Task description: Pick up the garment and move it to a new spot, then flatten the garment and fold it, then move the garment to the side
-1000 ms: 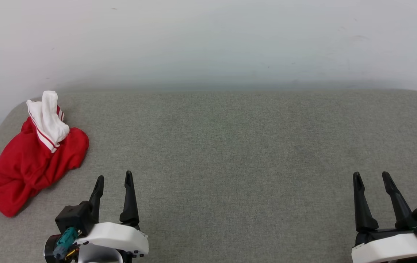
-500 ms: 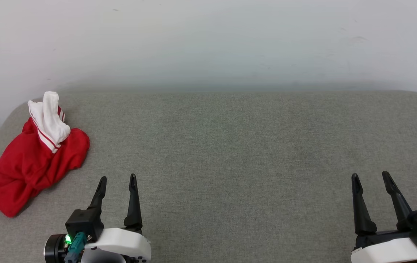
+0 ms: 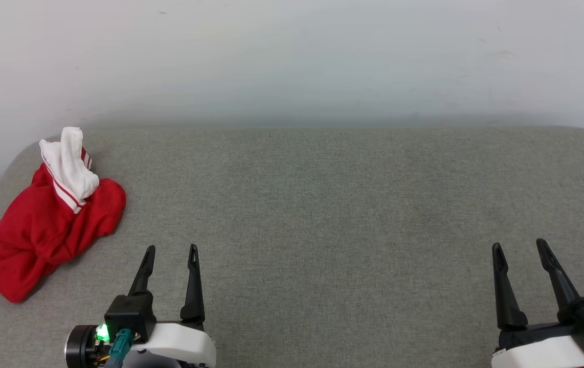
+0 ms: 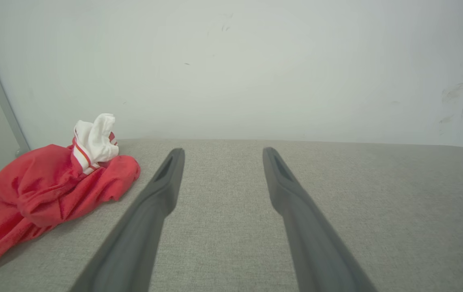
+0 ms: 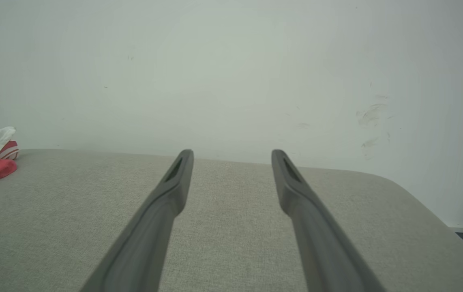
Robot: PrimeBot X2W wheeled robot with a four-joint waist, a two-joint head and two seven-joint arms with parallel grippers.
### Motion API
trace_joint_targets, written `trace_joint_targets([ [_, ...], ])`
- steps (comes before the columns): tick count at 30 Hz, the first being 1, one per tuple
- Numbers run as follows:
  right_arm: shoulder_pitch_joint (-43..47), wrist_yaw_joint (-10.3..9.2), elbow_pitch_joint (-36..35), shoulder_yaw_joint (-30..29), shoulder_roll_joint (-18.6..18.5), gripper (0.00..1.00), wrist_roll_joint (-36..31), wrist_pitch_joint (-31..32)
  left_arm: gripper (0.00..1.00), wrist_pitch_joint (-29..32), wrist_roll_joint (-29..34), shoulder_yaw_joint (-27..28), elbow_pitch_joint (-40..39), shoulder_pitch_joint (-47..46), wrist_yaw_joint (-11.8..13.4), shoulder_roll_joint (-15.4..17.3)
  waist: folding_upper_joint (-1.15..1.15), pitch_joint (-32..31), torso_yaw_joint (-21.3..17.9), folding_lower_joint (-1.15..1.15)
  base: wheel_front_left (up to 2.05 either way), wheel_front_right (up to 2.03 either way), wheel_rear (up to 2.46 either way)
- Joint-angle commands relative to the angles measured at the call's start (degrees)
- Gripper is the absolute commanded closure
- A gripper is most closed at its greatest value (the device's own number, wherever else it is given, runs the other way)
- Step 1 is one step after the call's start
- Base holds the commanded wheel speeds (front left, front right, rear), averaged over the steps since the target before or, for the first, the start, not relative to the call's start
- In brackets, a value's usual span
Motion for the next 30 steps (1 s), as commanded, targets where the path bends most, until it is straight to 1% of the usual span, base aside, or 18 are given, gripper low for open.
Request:
trace_joint_targets([
  [1, 0.7, -0.03, -0.1, 0.1, 0.2, 0.00, 0.7, -0.2, 0.00, -0.4, 0.1, 0.0, -0.2, 0.5, 0.1, 0.1, 0.00, 0.0, 0.0, 0.00, 0.00, 0.00, 0.00],
  [12, 0.8, -0.03, 0.9, 0.4, 0.2, 0.00, 4.2, -0.2, 0.00, -0.3, -2.2, 0.5, 0.3, 0.7, -0.5, 0.1, 0.00, 0.2, 0.0, 0.00, 0.00, 0.00, 0.00],
  [21, 0.8, -0.02, 1.2, 0.6, 0.2, 0.00, 4.9, -0.2, 0.00, -0.3, -3.9, 0.7, 1.1, 0.4, -0.9, 0.1, 0.00, 0.4, 0.1, 0.00, 0.00, 0.00, 0.00],
  [30, 0.8, -0.03, 1.5, 0.8, 0.2, 0.00, 5.4, -0.2, 0.00, -0.3, -3.9, 0.9, 1.6, 0.3, -1.1, 0.1, 0.00, 0.2, 0.6, 0.00, 0.00, 0.00, 0.00],
])
